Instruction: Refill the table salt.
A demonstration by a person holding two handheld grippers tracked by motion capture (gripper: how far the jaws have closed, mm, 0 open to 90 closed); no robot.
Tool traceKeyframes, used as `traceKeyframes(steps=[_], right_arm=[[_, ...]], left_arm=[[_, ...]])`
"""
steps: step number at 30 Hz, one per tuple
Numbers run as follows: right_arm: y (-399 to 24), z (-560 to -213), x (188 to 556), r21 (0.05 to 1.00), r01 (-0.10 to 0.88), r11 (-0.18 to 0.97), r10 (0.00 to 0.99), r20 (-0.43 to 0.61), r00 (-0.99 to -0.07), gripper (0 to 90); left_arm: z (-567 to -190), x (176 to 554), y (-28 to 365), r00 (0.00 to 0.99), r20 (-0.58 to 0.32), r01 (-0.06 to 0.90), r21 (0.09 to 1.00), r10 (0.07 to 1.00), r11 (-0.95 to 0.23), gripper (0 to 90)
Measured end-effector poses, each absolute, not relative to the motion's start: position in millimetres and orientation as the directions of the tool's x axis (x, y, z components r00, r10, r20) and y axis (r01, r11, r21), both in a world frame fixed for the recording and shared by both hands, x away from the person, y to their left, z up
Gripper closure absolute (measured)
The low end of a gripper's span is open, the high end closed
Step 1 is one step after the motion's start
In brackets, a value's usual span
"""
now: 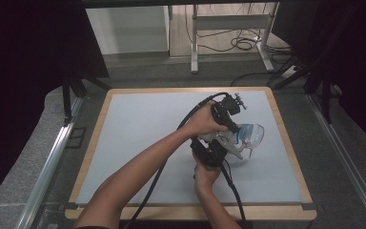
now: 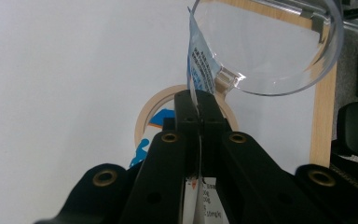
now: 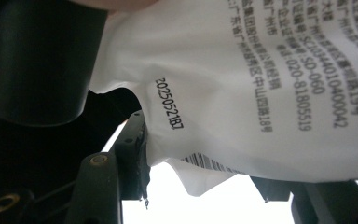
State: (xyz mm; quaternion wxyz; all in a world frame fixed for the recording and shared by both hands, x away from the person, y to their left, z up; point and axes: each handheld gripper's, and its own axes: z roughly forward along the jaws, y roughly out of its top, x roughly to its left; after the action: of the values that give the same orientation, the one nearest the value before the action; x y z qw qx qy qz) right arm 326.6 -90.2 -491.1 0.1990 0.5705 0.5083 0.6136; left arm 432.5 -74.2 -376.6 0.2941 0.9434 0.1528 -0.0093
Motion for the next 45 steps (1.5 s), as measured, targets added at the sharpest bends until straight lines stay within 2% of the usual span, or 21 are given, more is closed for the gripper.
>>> traceKeyframes(steps=[45], right_arm=[[-89.8,-486.3,325.2,0.854,0.325,-0.407,0.826,0.496,-0.269,47.3]], left_arm=[[-373.2,429.5,-75.0,0.955,-0.099,0.286,0.553,0.280,-0.783,90.0]])
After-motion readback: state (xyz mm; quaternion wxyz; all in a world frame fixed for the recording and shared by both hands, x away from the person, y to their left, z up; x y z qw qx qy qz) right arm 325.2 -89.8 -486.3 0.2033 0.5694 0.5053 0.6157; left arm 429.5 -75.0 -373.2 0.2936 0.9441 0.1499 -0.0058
